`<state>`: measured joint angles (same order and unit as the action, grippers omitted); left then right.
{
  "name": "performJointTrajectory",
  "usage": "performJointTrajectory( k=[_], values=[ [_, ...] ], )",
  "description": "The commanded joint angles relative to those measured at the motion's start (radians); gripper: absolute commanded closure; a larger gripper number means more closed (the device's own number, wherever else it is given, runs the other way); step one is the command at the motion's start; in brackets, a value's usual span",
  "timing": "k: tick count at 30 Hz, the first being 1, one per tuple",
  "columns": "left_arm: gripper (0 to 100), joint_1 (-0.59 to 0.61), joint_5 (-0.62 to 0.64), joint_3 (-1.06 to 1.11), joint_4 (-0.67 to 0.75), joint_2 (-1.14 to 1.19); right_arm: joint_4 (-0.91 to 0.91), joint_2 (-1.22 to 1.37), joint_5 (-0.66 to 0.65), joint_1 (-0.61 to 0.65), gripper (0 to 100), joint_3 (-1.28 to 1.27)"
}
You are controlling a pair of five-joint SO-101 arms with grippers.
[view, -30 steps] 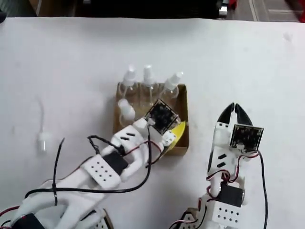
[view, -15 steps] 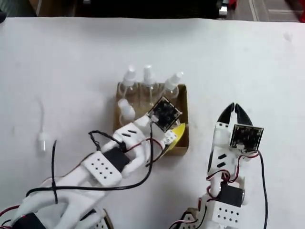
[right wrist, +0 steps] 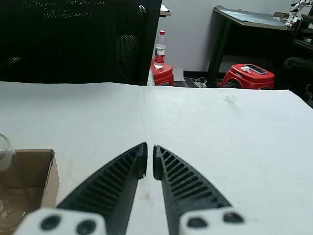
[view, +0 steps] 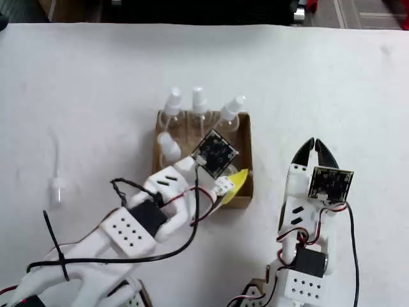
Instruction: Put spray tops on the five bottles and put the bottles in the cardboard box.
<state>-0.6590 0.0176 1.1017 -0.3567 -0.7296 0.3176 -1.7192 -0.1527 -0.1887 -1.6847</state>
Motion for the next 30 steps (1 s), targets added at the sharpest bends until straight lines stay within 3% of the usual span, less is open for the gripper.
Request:
performJointTrajectory(
  k=[1, 10, 19, 30],
  values=[
    [84, 0.012, 0.009, -0.029, 0.006, -0.038, 0.001, 0.008, -0.012, 0.004, 98.1, -0.011],
    [84, 0.039, 0.009, -0.054, -0.003, -0.097, 0.001, 0.008, -0.012, 0.004, 98.1, -0.011],
    [84, 0.048, 0.002, -0.052, -0.183, -0.423, 0.002, 0.008, -0.043, 0.025, 98.1, -0.011],
    [84, 0.268, 0.005, -0.061, -0.232, -0.578, -0.128, 0.165, -0.074, 0.042, 98.1, -0.011]
  ],
)
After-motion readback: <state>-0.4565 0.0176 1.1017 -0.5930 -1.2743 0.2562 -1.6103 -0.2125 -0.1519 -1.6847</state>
